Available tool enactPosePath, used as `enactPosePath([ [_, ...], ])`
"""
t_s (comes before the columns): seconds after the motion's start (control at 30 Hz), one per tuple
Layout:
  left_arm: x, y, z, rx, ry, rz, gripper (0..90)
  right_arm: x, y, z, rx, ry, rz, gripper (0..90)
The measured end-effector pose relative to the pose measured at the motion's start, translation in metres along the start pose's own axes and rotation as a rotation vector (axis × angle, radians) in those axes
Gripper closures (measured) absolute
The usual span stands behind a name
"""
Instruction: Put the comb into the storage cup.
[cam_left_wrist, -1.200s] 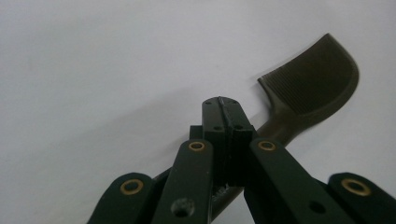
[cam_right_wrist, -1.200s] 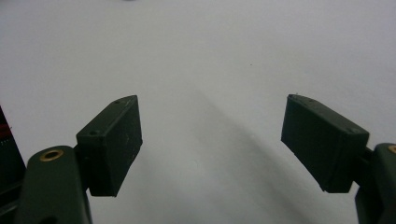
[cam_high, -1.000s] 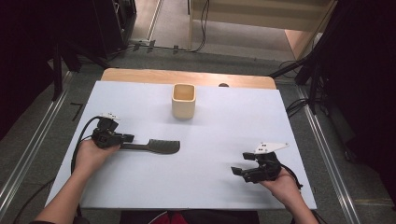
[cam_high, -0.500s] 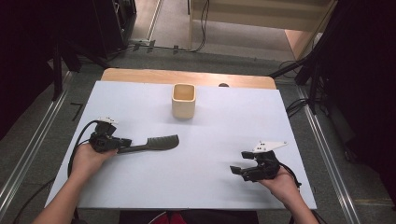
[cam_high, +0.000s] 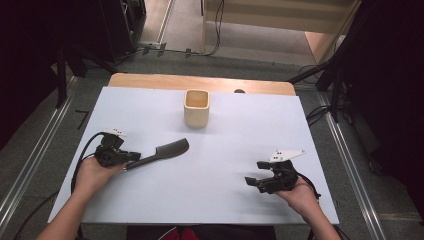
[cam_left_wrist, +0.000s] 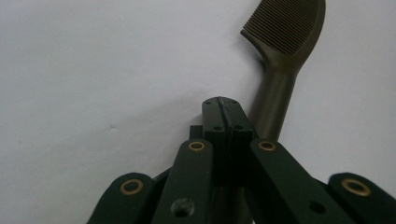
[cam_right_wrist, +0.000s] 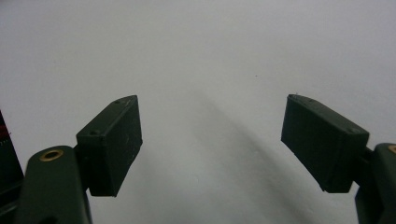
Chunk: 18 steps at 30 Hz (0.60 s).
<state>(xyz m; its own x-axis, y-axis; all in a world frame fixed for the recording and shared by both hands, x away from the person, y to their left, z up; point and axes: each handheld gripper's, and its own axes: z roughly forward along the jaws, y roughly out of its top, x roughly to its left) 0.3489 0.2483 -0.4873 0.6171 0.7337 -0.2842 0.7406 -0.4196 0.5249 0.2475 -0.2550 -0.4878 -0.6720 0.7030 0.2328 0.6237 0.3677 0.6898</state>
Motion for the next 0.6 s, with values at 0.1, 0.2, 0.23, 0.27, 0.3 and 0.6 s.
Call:
enactPosePath([
  [0.1, -0.0019, -0.0007, 0.0, 0.006, -0.004, 0.006, 90.0, -0.0001, 0.0002, 0.0002, 0.001, 0.0, -0.001, 18.6],
  [0.2, -0.0054, -0.001, 0.0007, 0.014, -0.008, 0.017, 90.0, -0.0002, 0.0004, 0.0003, 0.0, 0.0, -0.002, 18.6],
  [0.23, -0.0063, -0.0009, 0.001, 0.016, -0.009, 0.017, 90.0, -0.0002, 0.0004, 0.0003, 0.0, 0.0, -0.001, 18.6],
  [0.27, -0.007, -0.0008, 0.0013, 0.017, -0.01, 0.02, 90.0, -0.0002, 0.0003, 0.0003, 0.0, 0.0, -0.002, 18.6],
  [0.3, -0.0075, -0.0008, 0.0018, 0.016, -0.01, 0.024, 90.0, 0.0, 0.0003, 0.0002, 0.001, 0.0, -0.001, 18.5],
  [0.6, -0.0101, -0.0011, 0.0028, 0.023, -0.023, 0.026, 90.0, 0.0002, 0.0002, 0.0002, 0.002, 0.0, -0.002, 18.6],
])
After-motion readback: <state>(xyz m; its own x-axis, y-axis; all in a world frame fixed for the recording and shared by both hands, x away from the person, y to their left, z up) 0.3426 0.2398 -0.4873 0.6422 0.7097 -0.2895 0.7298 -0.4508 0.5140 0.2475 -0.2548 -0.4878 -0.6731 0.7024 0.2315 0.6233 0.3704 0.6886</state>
